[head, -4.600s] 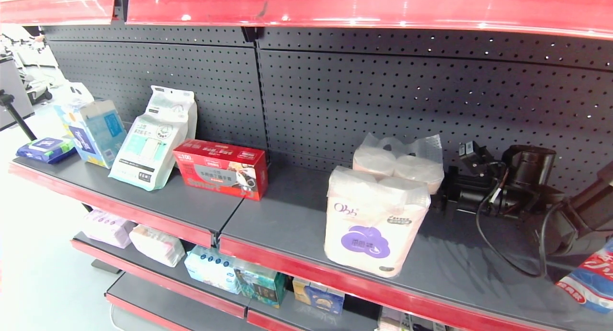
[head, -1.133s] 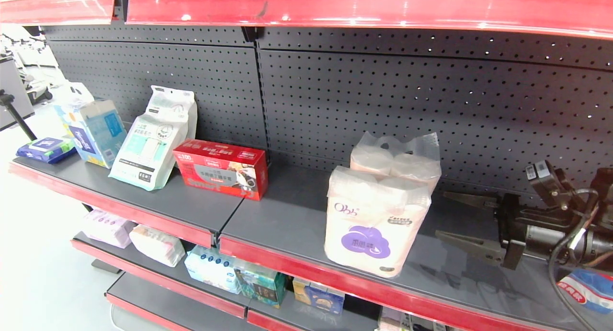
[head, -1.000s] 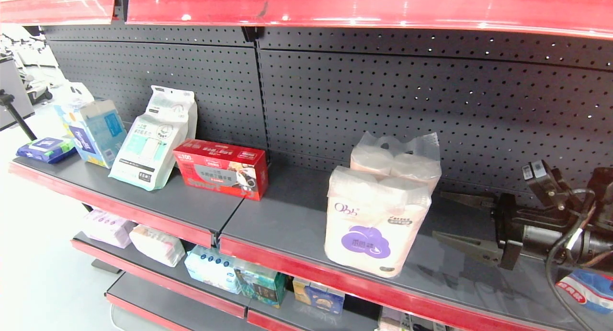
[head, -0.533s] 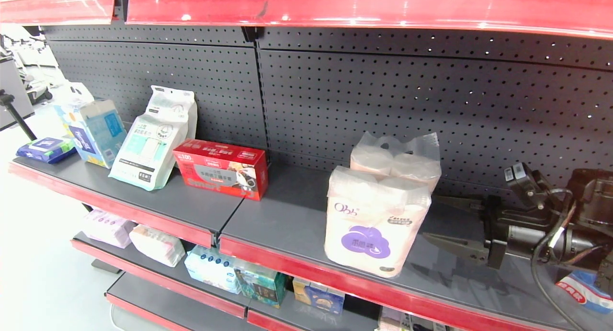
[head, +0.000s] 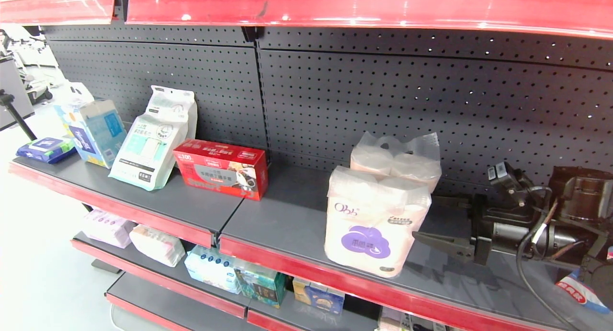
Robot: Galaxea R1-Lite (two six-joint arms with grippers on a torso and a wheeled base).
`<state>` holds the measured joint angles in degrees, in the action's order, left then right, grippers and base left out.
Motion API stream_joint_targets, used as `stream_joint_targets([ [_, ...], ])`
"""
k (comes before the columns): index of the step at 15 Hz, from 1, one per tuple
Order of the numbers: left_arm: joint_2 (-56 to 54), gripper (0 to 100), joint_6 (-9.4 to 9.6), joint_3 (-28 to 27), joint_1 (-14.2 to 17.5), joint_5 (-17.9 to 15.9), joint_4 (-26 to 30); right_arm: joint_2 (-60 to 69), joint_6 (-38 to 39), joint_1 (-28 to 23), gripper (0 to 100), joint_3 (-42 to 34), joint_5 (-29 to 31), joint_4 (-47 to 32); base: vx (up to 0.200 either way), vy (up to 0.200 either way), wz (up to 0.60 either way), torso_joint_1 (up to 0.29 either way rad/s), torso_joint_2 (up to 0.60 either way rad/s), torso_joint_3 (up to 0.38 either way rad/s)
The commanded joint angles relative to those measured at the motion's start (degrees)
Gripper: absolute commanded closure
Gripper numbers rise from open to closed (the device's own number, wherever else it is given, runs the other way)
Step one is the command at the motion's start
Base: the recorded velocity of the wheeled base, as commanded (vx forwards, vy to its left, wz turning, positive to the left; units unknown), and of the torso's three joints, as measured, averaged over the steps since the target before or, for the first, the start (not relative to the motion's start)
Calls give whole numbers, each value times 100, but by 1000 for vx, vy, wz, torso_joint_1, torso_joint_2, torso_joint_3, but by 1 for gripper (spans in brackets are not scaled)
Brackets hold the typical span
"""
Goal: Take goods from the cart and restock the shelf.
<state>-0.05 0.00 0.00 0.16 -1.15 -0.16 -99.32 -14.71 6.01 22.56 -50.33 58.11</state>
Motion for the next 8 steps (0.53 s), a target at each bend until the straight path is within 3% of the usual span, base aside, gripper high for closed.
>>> stream_joint_targets([
  [1, 5, 0, 0, 0, 2, 0, -2, -149, 4, 111, 0, 64, 50, 7, 0, 0, 0, 0, 0, 0],
  [8, 5, 0, 0, 0, 2, 0, -2, -343, -14, 190, 0, 196, 94, 7, 0, 0, 0, 0, 0, 0],
])
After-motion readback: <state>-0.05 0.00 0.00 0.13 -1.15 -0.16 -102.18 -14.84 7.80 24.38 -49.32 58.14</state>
